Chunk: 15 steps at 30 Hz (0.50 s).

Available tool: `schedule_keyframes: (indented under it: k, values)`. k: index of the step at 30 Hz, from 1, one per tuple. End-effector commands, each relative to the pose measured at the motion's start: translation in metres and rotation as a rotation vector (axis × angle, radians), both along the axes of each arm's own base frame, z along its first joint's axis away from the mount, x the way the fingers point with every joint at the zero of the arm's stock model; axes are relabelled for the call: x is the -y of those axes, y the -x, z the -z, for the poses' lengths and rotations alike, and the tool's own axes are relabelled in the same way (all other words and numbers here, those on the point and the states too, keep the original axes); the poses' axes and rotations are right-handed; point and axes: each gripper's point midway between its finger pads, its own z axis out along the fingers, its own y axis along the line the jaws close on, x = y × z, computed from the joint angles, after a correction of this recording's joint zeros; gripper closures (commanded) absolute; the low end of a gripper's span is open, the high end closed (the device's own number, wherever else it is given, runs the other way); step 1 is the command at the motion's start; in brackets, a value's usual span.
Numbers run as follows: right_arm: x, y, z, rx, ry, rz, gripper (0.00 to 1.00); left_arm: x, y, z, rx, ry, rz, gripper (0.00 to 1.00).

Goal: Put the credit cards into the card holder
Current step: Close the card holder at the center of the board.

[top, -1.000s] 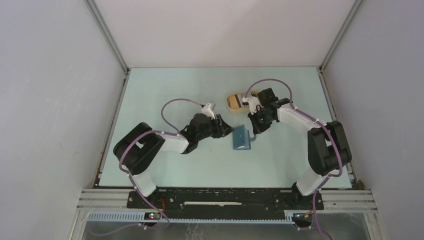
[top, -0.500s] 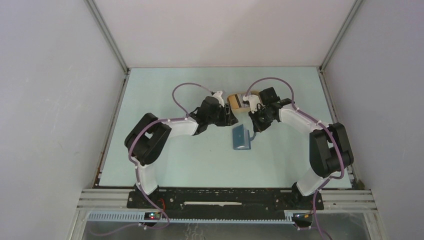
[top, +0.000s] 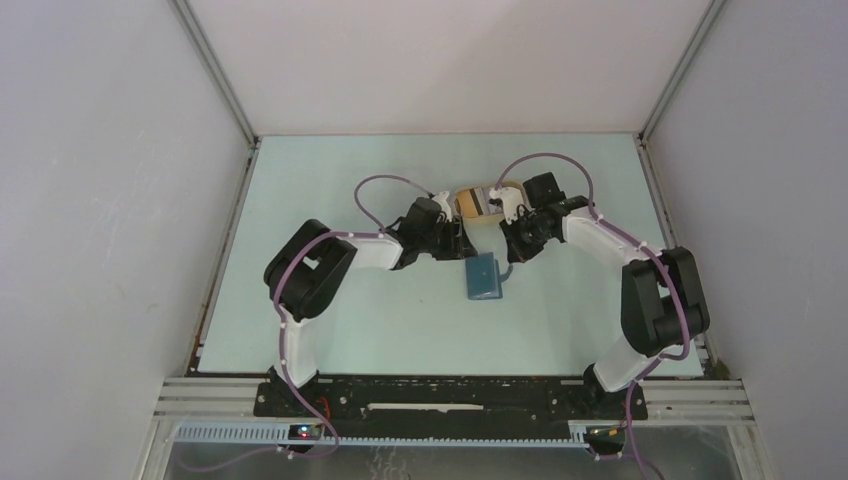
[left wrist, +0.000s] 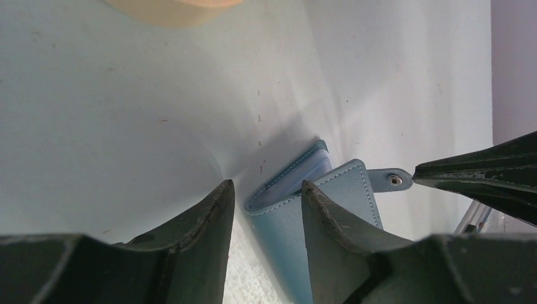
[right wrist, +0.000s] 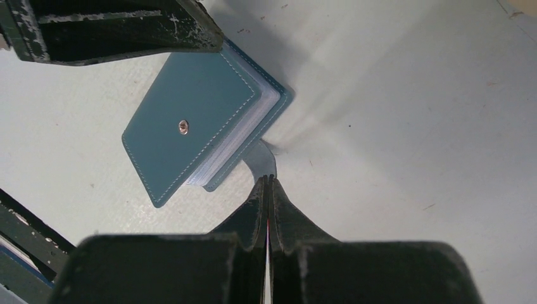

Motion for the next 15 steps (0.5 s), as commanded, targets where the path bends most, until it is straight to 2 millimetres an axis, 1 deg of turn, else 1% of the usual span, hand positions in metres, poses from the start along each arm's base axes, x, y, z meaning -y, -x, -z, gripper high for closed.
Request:
schedule_keyframes:
  k: [1,6,10,12,13,15]
  values:
    - [-0.008,-0.01,-0.023,0.088,-0.05,-0.041,1.0,0.006,0.014,-0.01,-0.002,0.053,-0.001,0.52]
    - [-0.018,-0.009,-0.026,0.096,-0.063,-0.082,1.0,0.001,0.038,0.002,-0.025,0.045,-0.057,0.55]
    - [-0.022,-0.008,-0.03,0.097,-0.075,-0.086,1.0,0.003,0.052,-0.001,-0.013,0.063,-0.085,0.55]
    - [-0.02,-0.004,-0.034,0.075,-0.099,-0.078,1.0,0.005,0.057,-0.003,-0.009,0.081,-0.089,0.55]
    - [-0.018,0.0,-0.037,0.056,-0.117,-0.075,0.98,0.008,0.06,-0.005,-0.007,0.093,-0.09,0.55]
    - [-0.014,0.006,-0.043,0.028,-0.15,-0.052,0.78,0.01,0.064,-0.006,-0.009,0.109,-0.092,0.56]
